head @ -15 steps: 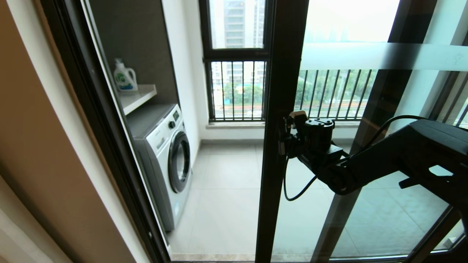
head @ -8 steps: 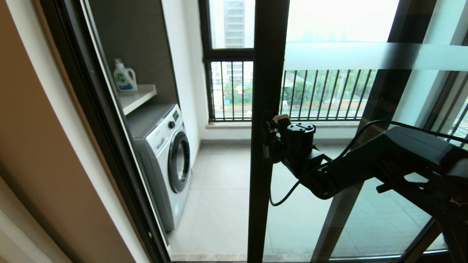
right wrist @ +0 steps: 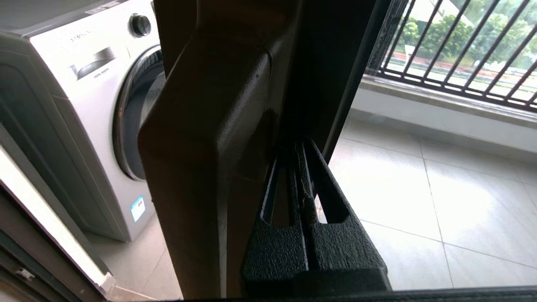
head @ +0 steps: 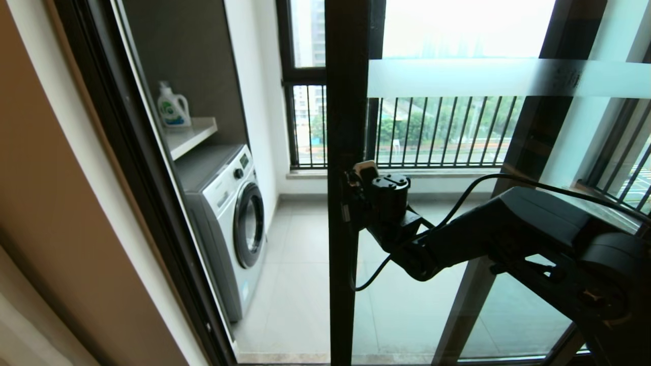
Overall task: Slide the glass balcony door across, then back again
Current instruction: Close the slid door
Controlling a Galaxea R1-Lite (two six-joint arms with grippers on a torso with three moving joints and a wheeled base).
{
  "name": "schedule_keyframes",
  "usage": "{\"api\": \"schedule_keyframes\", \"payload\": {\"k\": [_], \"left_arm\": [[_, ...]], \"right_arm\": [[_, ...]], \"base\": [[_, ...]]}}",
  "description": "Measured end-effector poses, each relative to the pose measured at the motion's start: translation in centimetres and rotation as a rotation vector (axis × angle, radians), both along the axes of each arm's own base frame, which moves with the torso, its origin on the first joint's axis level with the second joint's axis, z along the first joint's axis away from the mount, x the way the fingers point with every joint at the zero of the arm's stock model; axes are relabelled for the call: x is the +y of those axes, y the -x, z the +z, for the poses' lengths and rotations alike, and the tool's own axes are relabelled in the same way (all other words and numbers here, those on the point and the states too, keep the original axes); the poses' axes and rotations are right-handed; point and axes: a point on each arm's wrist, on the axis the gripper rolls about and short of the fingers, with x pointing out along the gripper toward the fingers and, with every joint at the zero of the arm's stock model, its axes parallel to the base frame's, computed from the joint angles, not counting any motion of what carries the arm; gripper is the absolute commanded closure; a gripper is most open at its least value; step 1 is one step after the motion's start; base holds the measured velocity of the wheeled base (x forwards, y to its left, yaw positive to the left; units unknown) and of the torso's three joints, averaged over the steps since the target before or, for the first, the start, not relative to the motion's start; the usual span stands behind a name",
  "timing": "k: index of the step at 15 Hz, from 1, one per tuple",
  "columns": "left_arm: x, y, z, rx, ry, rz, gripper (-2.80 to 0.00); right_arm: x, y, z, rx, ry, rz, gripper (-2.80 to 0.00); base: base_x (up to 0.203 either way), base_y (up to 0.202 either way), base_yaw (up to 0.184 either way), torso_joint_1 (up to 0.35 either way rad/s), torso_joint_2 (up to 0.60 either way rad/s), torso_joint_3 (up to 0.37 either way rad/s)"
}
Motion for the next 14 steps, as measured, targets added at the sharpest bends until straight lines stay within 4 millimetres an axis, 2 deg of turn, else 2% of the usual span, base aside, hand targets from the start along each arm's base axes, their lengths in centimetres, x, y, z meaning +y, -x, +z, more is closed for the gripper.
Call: {"api": "schedule_keyframes", "payload": {"k": [9, 14], "left_arm": [[0.0, 0.0, 0.0, 0.001, 0.0, 0.0, 0.0], [0.0, 0.0, 0.0, 0.001, 0.0, 0.0, 0.0]], "right_arm": [[3.9, 1.0, -0.6, -0.024, -0.017, 0.06, 0.0], [3.2, 0.6, -0.9, -0.023, -0.018, 0.009, 0.0]], "base": [[0.0, 0.0, 0.0, 0.0, 0.0, 0.0], [0.0, 0.0, 0.0, 0.0, 0.0, 0.0]]}}
